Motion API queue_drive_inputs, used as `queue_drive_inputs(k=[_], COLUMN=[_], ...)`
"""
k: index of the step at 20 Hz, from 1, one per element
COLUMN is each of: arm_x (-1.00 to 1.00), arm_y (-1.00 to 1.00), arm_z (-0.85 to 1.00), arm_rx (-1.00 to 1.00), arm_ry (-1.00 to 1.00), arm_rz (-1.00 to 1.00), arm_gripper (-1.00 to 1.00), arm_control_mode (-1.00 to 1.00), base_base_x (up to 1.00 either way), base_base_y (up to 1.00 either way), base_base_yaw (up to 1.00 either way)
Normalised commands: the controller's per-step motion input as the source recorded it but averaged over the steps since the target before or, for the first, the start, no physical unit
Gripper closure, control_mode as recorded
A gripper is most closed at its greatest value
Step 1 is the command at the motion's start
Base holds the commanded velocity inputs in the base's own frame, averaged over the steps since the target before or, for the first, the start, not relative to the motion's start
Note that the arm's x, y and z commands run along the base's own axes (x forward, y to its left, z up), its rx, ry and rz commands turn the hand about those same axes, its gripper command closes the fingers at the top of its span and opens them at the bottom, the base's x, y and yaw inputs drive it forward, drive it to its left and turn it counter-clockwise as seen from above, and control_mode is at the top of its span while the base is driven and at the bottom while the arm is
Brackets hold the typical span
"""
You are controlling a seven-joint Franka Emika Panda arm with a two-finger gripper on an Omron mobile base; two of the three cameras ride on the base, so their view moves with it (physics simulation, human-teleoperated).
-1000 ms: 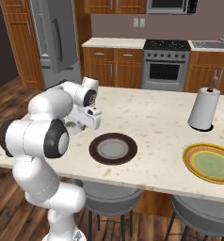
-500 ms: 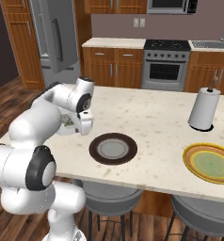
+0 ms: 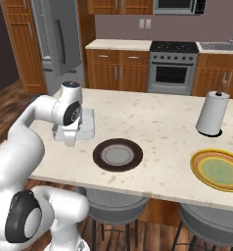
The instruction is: Place two dumplings into each of the tupperware containers and then place the containers in the fridge.
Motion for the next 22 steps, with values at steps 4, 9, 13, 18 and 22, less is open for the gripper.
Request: queue_drive_inputs(k=[4, 9, 13, 18, 22], arm_x=[-0.54, -0.45, -0.19, -0.14, -0.38], arm_y=[0.0, -0.15, -0.05, 0.0, -0.01], arm_z=[0.39, 0.14, 0.04, 0.19, 0.08], arm_rx=[0.0, 0.0, 0.0, 0.0, 0.0], arm_ry=[-0.03, -0.02, 0.02, 0.01, 0.02], arm_rz=[-0.1, -0.2, -0.32, -0.02, 0.0], arm_gripper=[1.0, 1.0, 1.0, 1.0, 1.0], arm_control_mode=[-1.0, -1.0, -1.0, -1.0, -1.0], base_base_x=[0.0, 0.0, 0.0, 0.0, 0.0], base_base_y=[0.0, 0.0, 0.0, 0.0, 0.0], base_base_yaw=[0.0, 0.0, 0.0, 0.0, 0.0])
